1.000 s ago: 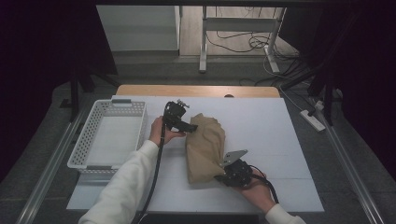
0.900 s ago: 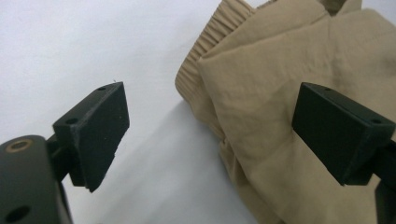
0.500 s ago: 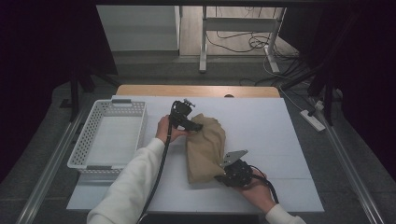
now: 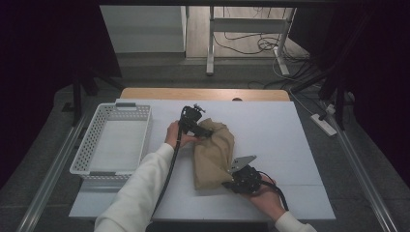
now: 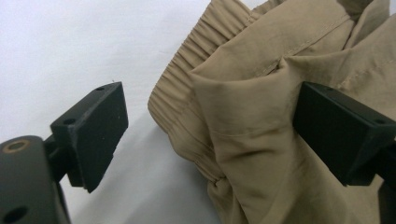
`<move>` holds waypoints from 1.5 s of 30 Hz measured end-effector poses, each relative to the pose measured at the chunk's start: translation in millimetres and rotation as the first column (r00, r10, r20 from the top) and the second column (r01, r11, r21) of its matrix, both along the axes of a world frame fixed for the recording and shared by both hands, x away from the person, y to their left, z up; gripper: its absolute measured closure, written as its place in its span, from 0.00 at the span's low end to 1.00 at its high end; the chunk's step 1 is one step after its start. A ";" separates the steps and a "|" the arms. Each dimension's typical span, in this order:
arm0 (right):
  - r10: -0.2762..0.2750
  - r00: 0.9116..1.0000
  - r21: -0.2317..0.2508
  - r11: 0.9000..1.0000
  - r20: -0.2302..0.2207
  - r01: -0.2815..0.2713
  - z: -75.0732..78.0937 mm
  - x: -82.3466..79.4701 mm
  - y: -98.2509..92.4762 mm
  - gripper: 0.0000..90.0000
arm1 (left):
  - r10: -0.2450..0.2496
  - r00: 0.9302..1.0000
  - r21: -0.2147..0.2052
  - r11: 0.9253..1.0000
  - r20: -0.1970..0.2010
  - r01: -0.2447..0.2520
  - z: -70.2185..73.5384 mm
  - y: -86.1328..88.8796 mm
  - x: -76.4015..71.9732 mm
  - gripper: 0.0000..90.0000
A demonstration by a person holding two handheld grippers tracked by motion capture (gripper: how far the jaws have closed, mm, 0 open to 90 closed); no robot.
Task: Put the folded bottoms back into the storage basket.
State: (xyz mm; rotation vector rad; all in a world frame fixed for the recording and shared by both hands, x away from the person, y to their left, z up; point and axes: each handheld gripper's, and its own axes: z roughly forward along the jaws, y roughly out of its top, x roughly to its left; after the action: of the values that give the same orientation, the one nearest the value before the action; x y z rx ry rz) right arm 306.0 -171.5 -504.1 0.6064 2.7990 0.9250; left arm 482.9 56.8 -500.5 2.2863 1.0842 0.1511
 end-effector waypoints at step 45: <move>0.007 1.000 0.002 1.000 -0.007 -0.007 -0.8 0.8 -0.1 0.83 | -0.083 0.993 -0.100 0.992 -0.086 0.074 -7.8 5.5 -4.5 0.51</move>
State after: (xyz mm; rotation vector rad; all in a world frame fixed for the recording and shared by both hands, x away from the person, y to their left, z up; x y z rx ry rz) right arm 306.7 -171.6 -504.9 0.6016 2.8087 0.9293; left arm 478.4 62.3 -508.3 2.2626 1.0217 -0.0352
